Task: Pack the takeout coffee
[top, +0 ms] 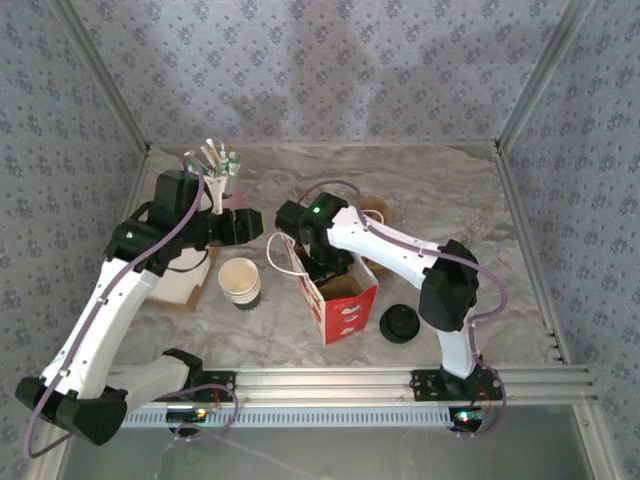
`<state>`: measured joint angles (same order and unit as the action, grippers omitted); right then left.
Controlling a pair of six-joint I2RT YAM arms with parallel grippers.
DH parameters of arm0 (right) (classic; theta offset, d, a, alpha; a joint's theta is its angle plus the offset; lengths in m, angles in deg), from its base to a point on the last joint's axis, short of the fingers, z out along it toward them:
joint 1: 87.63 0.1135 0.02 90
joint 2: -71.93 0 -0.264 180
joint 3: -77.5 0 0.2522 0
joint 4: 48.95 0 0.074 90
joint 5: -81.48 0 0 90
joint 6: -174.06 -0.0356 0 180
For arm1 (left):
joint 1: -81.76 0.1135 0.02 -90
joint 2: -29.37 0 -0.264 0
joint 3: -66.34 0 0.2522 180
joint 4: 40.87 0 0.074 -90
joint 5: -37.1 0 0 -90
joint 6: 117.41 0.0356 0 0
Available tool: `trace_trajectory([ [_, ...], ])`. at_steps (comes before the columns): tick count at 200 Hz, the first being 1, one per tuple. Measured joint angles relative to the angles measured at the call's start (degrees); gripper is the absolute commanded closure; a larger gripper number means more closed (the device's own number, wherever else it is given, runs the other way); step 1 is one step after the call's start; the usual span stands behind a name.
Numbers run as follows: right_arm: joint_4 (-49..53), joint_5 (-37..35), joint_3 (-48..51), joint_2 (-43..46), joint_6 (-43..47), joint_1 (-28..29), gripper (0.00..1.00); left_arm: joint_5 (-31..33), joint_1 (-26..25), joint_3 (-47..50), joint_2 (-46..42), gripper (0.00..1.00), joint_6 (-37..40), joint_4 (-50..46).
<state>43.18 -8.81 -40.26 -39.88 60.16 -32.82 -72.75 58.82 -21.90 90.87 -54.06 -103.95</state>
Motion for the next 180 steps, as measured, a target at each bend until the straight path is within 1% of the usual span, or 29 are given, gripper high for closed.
trace_trajectory([
  [111,-3.39,-0.44,3.41,0.00,-0.22,0.00,0.65,0.00,0.00,0.00,0.11,0.43,0.00,0.00],
  [180,-4.61,-0.44,4.90,0.00,-0.26,0.00,0.60,0.00,0.00,0.00,0.11,0.42,-0.02,0.00],
])
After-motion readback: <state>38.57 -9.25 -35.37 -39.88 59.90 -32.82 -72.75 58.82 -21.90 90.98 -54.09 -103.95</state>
